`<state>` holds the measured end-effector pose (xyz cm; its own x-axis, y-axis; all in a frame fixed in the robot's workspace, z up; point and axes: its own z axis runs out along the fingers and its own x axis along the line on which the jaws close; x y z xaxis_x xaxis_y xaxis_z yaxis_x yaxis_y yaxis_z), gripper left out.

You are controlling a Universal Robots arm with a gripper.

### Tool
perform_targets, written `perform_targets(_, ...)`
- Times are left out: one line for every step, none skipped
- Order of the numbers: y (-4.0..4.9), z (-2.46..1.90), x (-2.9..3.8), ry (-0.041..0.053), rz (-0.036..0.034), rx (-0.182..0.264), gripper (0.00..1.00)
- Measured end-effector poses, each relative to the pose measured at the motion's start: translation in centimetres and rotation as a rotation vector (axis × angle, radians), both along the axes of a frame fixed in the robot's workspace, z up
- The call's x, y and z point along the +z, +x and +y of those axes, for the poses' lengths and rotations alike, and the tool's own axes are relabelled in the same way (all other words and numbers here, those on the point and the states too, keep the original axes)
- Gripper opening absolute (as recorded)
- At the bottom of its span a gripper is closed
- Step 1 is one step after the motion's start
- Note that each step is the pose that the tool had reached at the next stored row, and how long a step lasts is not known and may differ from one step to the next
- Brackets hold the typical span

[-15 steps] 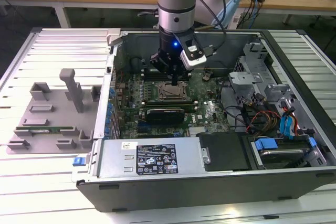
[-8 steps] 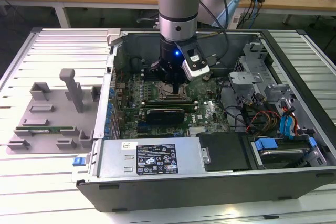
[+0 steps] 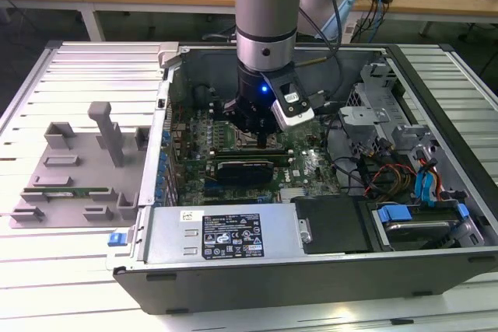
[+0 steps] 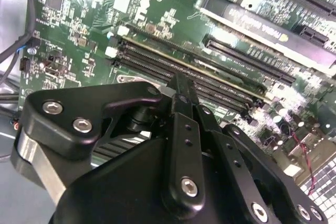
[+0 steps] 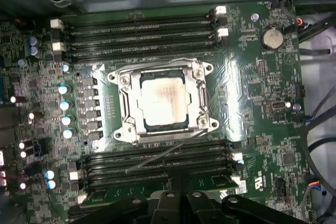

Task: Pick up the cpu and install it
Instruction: 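Install the second cpu locking lever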

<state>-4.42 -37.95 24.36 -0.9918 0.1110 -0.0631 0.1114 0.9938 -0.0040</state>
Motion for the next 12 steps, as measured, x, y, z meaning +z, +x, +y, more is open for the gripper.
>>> perform_targets(0.0, -0.16, 0.0, 0.0, 0.0, 0.0, 0.11)
perform_targets(0.0, -0.26, 0.0, 0.0, 0.0, 0.0, 0.11)
perform_targets(0.0, -0.32, -0.01, 0.0, -0.0001, 0.001, 0.11)
perform_targets(0.0, -0.3, -0.02, -0.0002, 0.0, 0.01, 0.11)
perform_targets(0.0, -0.11, -0.05, 0.0, 0.0, 0.023, 0.11)
perform_targets(0.0, 0.02, -0.07, 0.0002, -0.0001, 0.03, 0.11)
perform_targets(0.0, 0.15, -0.08, 0.0003, -0.0001, 0.035, 0.11)
perform_targets(0.0, 0.3, -0.11, 0.0004, 0.0, 0.04, 0.11)
perform_targets(0.0, 0.46, -0.13, 0.0005, 0.0, 0.045, 0.11)
perform_targets(-0.19, 1.74, -0.42, 0.0016, 0.0, 0.068, 0.11)
perform_targets(-0.27, 1.73, -0.45, 0.0012, 0.0, 0.076, 0.11)
perform_targets(-0.27, 1.74, -0.51, 0.0012, 0.0001, 0.103, 0.11)
